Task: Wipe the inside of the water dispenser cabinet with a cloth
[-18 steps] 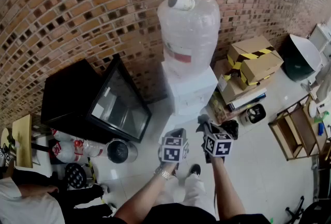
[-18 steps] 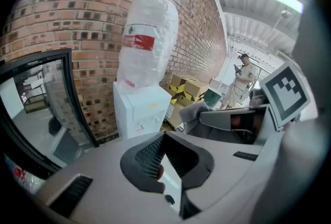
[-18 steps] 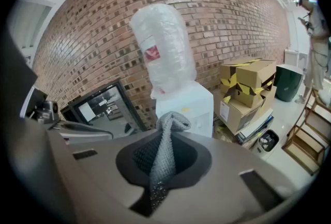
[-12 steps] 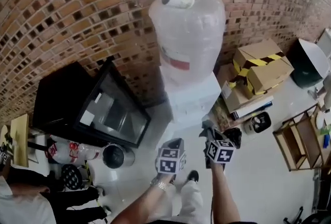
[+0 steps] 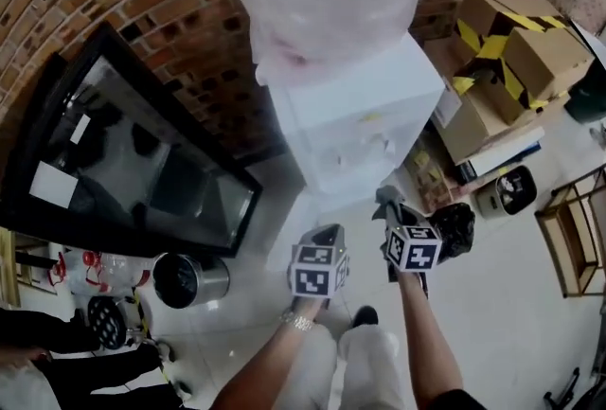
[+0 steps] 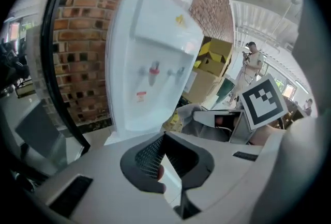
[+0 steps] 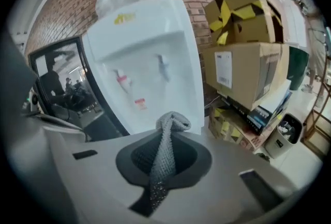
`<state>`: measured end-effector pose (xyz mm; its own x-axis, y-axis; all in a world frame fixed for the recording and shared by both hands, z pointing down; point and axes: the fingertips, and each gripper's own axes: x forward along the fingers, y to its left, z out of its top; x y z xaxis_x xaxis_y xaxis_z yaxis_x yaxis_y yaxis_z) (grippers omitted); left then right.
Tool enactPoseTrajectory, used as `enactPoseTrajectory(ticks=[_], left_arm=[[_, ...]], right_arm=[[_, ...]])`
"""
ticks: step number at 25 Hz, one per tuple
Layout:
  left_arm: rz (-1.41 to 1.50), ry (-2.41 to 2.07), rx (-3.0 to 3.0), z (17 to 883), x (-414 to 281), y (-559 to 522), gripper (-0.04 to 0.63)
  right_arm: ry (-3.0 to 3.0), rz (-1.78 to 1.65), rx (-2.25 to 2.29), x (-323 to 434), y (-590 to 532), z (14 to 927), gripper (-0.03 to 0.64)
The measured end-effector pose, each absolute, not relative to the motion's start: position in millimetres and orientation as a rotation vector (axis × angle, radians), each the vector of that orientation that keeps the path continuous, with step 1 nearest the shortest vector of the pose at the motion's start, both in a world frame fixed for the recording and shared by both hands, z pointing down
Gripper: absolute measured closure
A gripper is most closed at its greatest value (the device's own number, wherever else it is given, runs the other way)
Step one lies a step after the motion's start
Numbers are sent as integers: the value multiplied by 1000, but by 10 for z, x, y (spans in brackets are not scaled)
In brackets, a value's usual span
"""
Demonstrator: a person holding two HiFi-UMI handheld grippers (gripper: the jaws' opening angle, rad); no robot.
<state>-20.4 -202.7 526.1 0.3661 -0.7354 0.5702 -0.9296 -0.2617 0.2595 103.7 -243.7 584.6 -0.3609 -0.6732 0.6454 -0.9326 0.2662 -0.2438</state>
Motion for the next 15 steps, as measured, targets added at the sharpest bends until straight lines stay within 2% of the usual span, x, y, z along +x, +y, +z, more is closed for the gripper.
enactPoseTrajectory(ticks=[9, 15], left_arm=[[522, -1443, 2186, 6575, -241, -2470, 591], [492, -1471, 2235, 7195, -178, -2557, 591]], right_arm=[[-2205, 807, 1254, 613, -2893, 7922, 603], [-2367, 740, 1127, 7, -3330, 8539, 603]])
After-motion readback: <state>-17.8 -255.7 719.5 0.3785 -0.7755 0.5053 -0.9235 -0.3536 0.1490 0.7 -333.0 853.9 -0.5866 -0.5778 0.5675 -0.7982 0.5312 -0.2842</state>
